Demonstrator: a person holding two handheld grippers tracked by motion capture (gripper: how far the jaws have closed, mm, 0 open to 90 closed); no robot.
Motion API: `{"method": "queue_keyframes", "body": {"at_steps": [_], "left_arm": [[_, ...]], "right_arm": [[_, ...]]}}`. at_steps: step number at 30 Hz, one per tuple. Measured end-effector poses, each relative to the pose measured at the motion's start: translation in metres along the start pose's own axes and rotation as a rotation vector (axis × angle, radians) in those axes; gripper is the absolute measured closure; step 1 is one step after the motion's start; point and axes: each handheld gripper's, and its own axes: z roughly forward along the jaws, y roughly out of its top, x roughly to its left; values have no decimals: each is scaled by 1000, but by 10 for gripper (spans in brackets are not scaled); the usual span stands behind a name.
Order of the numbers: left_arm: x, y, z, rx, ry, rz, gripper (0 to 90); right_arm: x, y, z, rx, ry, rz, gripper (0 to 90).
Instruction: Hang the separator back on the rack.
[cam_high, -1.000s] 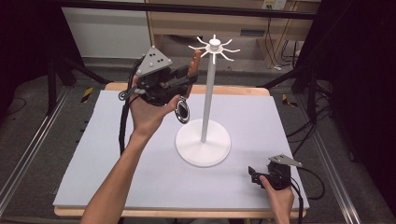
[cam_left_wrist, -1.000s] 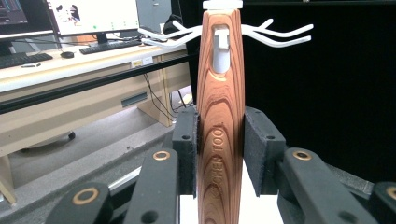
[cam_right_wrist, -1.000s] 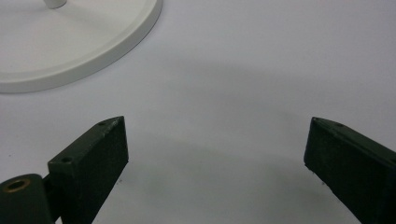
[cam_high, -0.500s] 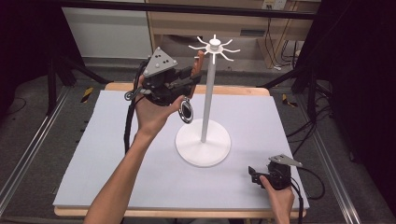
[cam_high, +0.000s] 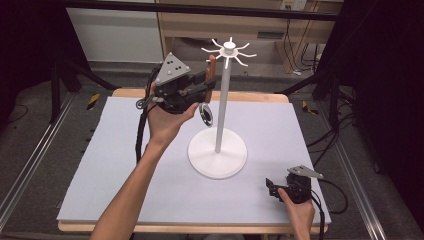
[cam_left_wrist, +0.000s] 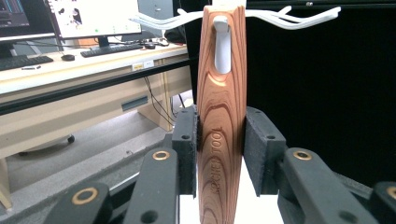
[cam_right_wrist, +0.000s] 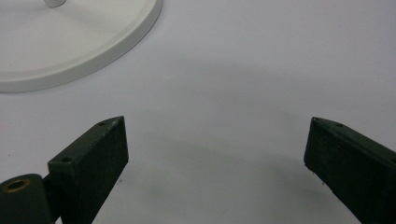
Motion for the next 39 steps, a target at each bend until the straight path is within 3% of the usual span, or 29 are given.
{"method": "queue_keyframes", "body": {"at_steps": [11, 21, 24, 29, 32, 39], "left_arm": [[0, -4, -1, 7, 17, 30, 640], [5, -17, -7, 4, 0, 12, 594], [6, -23, -13, 9, 2, 14, 585], [11, -36, -26, 6, -17, -26, 534], [16, -49, -34, -2, -44, -25, 515], [20, -79, -50, 40, -26, -26, 469]], "right_arm": [[0, 0, 1, 0, -5, -2, 68], [0, 0, 0, -1, -2, 3, 68], [0, 0, 1, 1, -8, -4, 68], [1, -1, 1, 3, -4, 0, 69], [1, -1, 1, 8, -7, -6, 69], [3, -2, 3, 13, -6, -12, 69]]}}
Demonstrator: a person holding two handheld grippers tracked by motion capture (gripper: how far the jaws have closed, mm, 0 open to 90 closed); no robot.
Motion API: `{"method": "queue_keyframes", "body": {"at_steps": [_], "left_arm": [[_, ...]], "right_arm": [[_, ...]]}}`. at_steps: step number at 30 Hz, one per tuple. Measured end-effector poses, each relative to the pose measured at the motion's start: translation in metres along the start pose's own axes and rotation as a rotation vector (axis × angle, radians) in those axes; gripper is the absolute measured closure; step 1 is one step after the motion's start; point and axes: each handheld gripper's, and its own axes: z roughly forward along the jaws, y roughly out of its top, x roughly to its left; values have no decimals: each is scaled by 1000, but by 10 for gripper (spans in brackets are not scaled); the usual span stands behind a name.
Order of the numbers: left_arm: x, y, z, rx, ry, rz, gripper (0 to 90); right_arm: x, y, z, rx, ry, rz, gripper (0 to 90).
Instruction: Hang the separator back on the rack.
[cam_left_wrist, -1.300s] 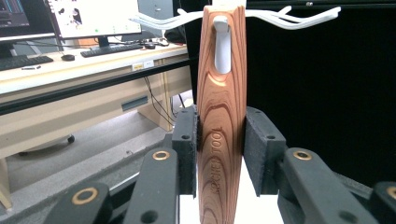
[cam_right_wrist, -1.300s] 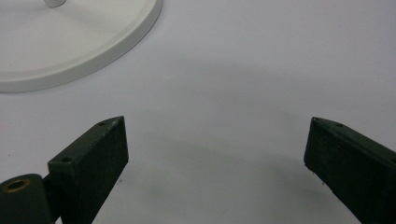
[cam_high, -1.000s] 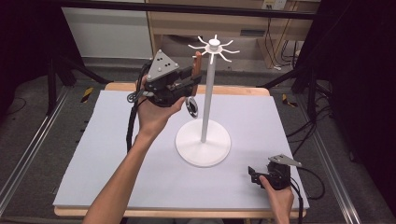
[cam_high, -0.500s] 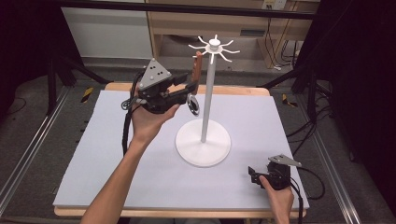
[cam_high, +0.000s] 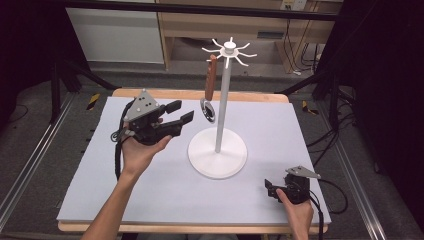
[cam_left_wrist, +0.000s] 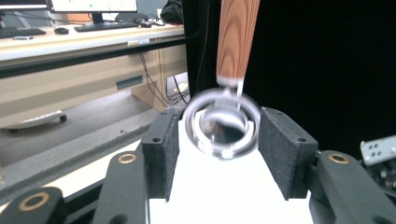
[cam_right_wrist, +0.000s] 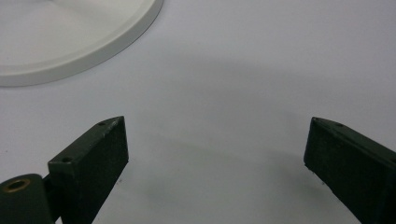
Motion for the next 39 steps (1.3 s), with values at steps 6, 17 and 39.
{"method": "queue_keyframes", "body": {"at_steps": [6, 17, 39], "left_arm": [[5, -25, -11, 52, 15, -16, 446], [11, -75, -26, 142, 48, -29, 419], [45, -169, -50, 321, 169, -116, 337]], "right_arm": [[0, -1, 0, -3, -1, 14, 68], [-1, -1, 0, -2, 0, 10, 68], [-4, -3, 0, 5, -6, 11, 68]]}}
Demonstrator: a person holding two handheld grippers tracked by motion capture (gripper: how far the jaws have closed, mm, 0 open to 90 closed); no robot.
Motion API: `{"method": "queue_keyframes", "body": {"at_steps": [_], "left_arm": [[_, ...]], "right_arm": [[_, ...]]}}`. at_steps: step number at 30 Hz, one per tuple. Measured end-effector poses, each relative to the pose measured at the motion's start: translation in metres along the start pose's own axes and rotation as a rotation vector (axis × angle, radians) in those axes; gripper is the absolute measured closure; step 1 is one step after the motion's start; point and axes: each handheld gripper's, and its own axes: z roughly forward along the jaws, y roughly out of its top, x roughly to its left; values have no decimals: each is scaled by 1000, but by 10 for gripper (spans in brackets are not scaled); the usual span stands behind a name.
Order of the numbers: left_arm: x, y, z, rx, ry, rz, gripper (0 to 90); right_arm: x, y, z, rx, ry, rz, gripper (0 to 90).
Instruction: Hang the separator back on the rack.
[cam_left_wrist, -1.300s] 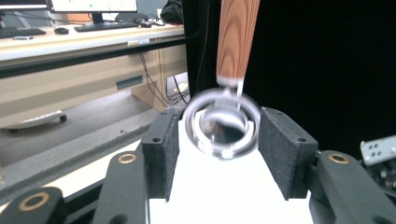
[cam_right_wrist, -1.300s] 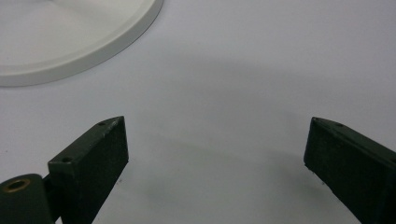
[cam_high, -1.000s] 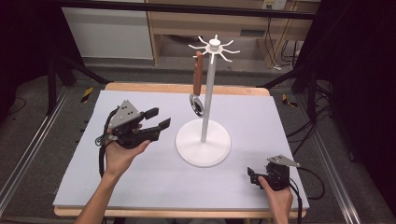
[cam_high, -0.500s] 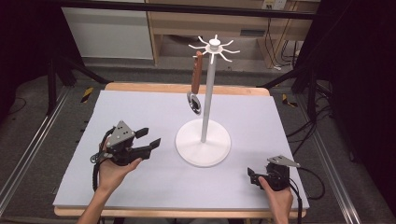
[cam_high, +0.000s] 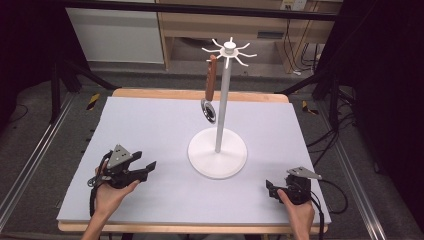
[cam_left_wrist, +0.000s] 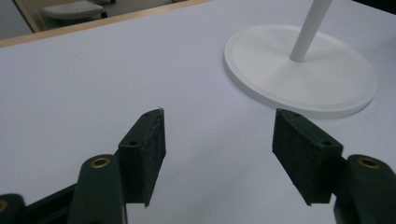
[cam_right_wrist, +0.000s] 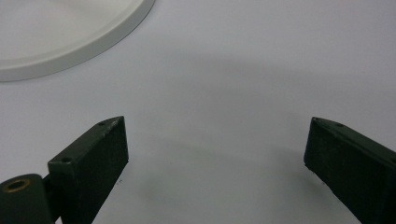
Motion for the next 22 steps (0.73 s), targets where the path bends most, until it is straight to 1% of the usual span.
{"method": "queue_keyframes", "body": {"at_steps": [1, 2, 3, 4, 5, 6, 7, 9, 10, 12, 13, 14, 15, 18, 22], "left_arm": [[0, 0, 0, 0, 0, 0, 333], [5, -6, -1, 13, 10, -8, 330], [5, -6, -1, 13, 10, -8, 327], [10, -11, -2, 21, 24, -17, 324], [10, -11, -2, 21, 24, -17, 321], [13, -13, -3, 24, 33, -23, 321], [16, -16, -5, 23, 37, -38, 319], [24, -21, -7, 25, 41, -61, 318], [26, -22, -8, 28, 47, -63, 316], [34, -26, -9, 41, 63, -72, 306], [34, -26, -9, 41, 63, -72, 302], [38, -29, -9, 54, 75, -76, 300], [38, -29, -9, 54, 75, -76, 298], [44, -35, -7, 80, 98, -84, 294], [46, -37, -5, 90, 106, -85, 288]], "right_arm": [[0, 0, 0, 0, 0, 0, 68], [-2, 0, 0, 2, -8, -6, 68], [-2, 0, 0, 2, -8, -6, 68], [-2, -1, -1, 2, -10, -6, 68], [-2, -1, -1, 2, -10, -6, 68], [-3, -1, -1, 5, -11, -10, 68], [-3, -2, -1, 8, -15, -2, 68], [-4, -2, 0, 11, -18, -9, 68], [-5, -3, 1, 12, -19, -19, 68], [-5, -3, 1, 22, -25, -7, 69], [-5, -3, 1, 22, -25, -7, 69], [-6, -4, 1, 21, -25, -12, 68], [-6, -4, 1, 21, -25, -12, 68], [-7, -4, 0, 15, -24, -4, 68], [-8, -4, -1, 13, -23, 3, 68]]}}
